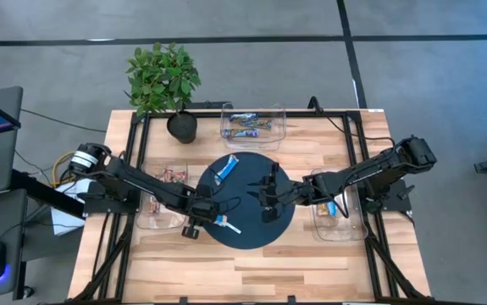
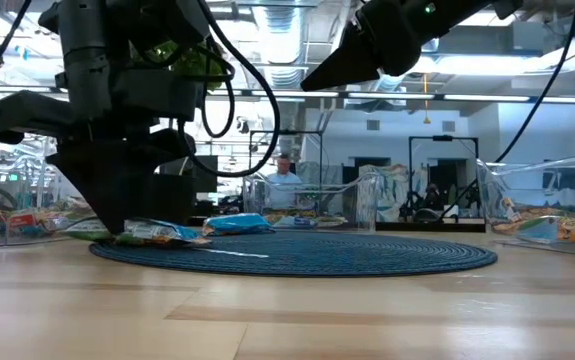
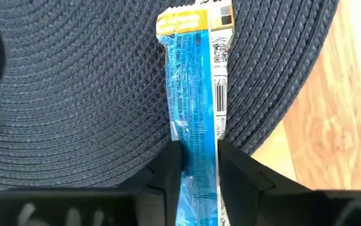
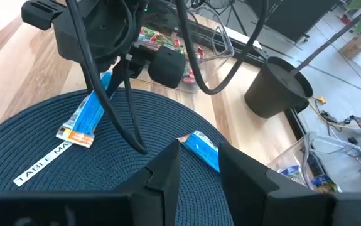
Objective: Pick and place Granola Bars by type
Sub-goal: Put the bottom orange granola bar into the right transparent bin
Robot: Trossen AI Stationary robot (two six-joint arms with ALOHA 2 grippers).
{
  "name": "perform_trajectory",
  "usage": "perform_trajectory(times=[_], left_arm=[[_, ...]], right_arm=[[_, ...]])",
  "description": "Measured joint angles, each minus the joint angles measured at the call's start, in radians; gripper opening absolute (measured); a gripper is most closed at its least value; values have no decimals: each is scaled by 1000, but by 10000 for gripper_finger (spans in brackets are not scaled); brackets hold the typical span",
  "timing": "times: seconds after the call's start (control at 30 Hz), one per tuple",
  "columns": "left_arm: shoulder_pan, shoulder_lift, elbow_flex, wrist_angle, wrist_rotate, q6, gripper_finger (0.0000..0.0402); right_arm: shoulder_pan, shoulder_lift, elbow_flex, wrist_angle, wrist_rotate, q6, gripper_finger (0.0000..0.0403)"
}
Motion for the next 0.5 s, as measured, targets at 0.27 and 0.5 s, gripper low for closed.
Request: perform_trajectory(times=[0.27, 0.5], left_arm=[[0, 13, 17, -5, -10, 23, 40], [0, 13, 93, 9, -25, 79, 7]], right_arm=[[0, 0, 0, -14, 0, 0, 102], [1, 0, 0, -22, 58, 10, 102]])
